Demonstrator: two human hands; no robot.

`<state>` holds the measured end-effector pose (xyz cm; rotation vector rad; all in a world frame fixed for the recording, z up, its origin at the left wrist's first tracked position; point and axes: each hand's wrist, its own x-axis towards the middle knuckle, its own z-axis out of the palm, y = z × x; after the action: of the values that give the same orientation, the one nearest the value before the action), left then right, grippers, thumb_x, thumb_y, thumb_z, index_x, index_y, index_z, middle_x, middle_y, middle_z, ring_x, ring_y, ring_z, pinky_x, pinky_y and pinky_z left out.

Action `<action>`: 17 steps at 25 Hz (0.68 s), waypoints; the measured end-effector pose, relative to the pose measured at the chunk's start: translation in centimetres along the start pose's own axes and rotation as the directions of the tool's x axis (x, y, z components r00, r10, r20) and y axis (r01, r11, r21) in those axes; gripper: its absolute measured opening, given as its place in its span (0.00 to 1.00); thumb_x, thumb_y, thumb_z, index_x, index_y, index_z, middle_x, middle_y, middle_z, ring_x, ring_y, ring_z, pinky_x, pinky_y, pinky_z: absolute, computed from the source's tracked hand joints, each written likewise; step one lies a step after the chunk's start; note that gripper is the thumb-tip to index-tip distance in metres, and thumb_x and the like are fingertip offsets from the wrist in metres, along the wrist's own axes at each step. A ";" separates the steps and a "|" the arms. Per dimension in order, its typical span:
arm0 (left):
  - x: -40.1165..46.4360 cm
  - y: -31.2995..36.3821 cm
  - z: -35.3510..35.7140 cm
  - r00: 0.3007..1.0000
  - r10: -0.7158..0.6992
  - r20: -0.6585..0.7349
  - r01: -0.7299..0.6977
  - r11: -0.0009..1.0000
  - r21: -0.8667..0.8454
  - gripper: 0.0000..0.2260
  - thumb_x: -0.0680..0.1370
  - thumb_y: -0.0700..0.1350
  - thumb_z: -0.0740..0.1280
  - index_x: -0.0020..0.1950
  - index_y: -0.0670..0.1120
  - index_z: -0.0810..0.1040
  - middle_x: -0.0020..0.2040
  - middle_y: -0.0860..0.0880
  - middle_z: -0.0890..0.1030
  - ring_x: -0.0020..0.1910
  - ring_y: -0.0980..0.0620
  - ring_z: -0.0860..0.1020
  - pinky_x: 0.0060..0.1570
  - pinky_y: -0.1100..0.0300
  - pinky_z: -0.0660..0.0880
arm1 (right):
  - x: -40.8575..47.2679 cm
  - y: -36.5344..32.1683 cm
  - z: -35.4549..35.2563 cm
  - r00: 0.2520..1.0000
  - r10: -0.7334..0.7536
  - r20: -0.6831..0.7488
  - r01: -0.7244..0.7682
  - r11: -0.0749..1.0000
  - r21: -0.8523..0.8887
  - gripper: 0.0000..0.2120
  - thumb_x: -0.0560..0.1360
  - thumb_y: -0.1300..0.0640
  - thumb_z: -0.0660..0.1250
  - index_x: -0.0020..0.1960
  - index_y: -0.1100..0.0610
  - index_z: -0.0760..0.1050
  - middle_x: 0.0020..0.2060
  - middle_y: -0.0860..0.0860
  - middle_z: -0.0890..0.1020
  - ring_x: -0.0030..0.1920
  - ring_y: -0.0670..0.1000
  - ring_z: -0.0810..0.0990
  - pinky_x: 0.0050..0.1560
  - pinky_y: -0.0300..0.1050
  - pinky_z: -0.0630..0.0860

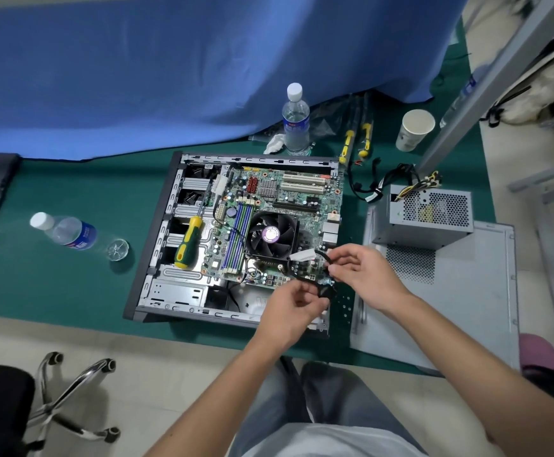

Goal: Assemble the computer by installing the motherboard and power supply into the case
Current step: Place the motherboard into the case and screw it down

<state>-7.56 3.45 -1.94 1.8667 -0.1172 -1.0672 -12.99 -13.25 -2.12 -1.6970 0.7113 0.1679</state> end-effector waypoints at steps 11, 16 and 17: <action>-0.2 -0.2 -1.0 0.997 -0.022 -0.070 0.022 1.000 0.000 0.04 0.77 0.44 0.72 0.48 0.49 0.78 0.36 0.53 0.79 0.39 0.55 0.79 0.46 0.57 0.77 | 0.2 0.1 0.7 0.999 -0.006 -0.045 0.000 0.993 -0.119 0.08 0.77 0.60 0.70 0.49 0.47 0.78 0.45 0.47 0.83 0.45 0.47 0.82 0.52 0.43 0.80; -0.2 1.0 -3.1 0.987 0.029 -0.158 -0.010 0.993 0.119 0.04 0.78 0.46 0.70 0.51 0.48 0.77 0.41 0.52 0.79 0.43 0.46 0.81 0.47 0.54 0.78 | -0.2 0.4 1.0 0.998 0.011 -0.057 -0.017 0.995 -0.099 0.08 0.77 0.60 0.70 0.48 0.47 0.79 0.44 0.47 0.83 0.44 0.46 0.83 0.51 0.43 0.81; -0.4 1.2 -3.5 0.981 0.073 -0.179 -0.029 0.970 0.240 0.04 0.78 0.46 0.69 0.52 0.48 0.77 0.41 0.55 0.80 0.41 0.50 0.81 0.43 0.58 0.78 | -0.2 0.5 1.0 0.998 0.006 -0.069 -0.013 0.995 -0.100 0.08 0.77 0.60 0.70 0.48 0.46 0.79 0.44 0.46 0.83 0.43 0.44 0.82 0.50 0.40 0.80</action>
<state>-4.89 5.40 -0.24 2.1573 -0.1891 -0.8672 -13.15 -12.27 -2.66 -1.8025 0.7727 0.1547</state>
